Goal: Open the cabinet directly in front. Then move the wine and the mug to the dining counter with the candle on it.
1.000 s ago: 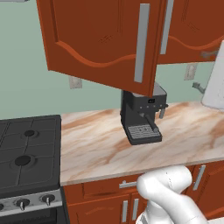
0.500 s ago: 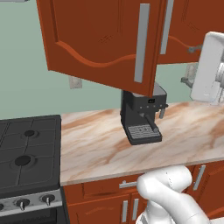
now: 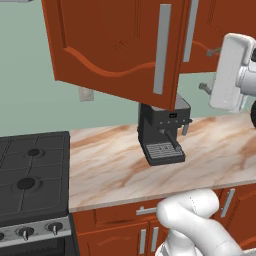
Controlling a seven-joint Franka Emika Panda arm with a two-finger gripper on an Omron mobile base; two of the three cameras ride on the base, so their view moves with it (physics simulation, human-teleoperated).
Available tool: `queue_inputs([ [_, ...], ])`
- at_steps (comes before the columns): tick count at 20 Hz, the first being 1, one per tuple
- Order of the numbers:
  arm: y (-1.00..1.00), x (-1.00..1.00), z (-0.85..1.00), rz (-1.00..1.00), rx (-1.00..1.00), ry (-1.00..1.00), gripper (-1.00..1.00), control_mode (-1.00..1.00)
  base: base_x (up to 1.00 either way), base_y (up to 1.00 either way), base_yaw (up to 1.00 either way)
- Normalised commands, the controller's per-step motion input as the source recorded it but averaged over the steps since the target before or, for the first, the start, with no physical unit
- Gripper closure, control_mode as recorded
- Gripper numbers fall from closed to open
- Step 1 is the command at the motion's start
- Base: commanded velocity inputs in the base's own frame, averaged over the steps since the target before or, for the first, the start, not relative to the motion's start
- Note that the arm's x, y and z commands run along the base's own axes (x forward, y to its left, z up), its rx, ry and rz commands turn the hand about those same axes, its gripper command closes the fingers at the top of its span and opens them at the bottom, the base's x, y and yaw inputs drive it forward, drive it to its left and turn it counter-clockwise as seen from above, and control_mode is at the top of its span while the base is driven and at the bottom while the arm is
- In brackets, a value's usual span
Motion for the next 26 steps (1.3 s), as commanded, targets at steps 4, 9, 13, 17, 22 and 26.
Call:
queue_inputs([
  [4, 0.35, 0.18, 0.0, 0.0, 0.0, 0.0, -1.0, -1.0, 0.0, 0.0, 0.0],
  [9, 0.36, 0.16, 0.0, 0.01, 0.0, 0.0, -1.0, -1.0, 0.0, 0.0, 0.0],
  [13, 0.09, 0.14, 0.0, 0.02, 0.0, 0.0, -1.0, -1.0, 0.0, 0.0, 0.0],
  [17, 0.0, 0.08, 0.0, 0.04, 0.0, -0.01, -1.0, -1.0, 0.0, 0.0, 0.0],
  [22, 0.02, 0.09, 0.0, 0.07, 0.0, 0.0, -1.0, -1.0, 0.0, 0.0, 0.0],
  [26, 0.24, 0.04, 0.0, 0.12, 0.0, 0.0, -1.0, -1.0, 0.0, 0.0, 0.0],
])
